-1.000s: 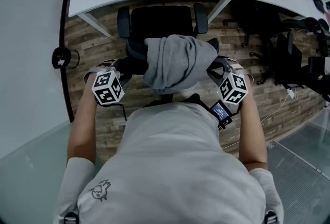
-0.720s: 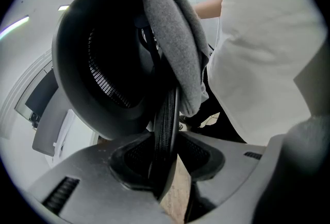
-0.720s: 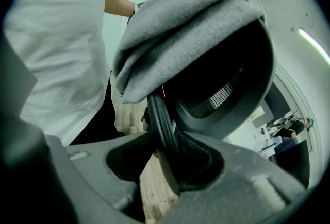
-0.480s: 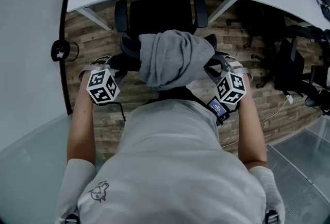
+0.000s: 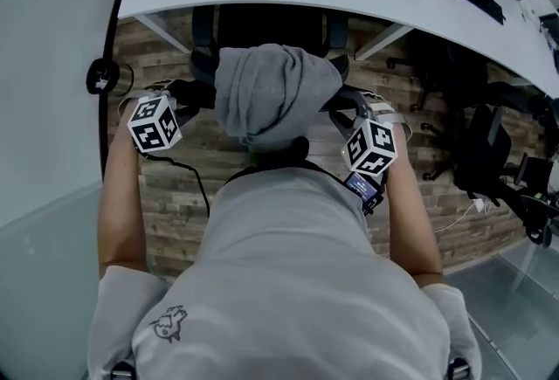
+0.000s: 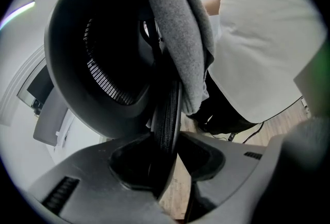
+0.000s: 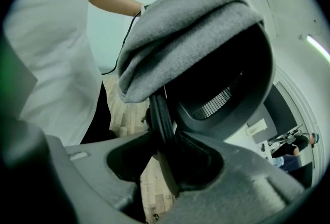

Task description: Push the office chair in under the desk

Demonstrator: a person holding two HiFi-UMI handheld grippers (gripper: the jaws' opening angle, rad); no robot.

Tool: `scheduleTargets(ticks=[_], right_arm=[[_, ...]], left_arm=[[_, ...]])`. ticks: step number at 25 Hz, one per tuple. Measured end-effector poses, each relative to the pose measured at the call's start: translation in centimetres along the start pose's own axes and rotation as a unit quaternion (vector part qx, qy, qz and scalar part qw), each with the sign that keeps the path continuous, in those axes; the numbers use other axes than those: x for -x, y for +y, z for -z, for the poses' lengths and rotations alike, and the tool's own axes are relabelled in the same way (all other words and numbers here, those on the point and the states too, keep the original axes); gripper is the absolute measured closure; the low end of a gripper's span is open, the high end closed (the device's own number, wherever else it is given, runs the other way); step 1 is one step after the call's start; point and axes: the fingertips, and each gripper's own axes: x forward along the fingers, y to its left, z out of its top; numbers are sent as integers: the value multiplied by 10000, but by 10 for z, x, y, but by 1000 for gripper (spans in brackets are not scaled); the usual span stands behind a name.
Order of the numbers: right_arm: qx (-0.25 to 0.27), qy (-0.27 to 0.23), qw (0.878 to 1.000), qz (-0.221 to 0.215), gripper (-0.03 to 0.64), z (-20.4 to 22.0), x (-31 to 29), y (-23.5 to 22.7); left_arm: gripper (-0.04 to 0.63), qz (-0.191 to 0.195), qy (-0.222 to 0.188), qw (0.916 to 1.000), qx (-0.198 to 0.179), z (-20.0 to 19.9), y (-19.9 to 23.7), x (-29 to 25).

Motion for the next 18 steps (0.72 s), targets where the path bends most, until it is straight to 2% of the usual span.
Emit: scheduleTargets(ticks=[7, 18], right_arm=[[112, 7, 9999, -56, 476, -5, -26, -66], [-136, 197, 9997, 28, 471, -27, -78, -160]], left_arm=[[456, 145, 81, 9998, 102, 7, 66, -6], [456, 51, -97, 9999, -105, 35, 176, -15]])
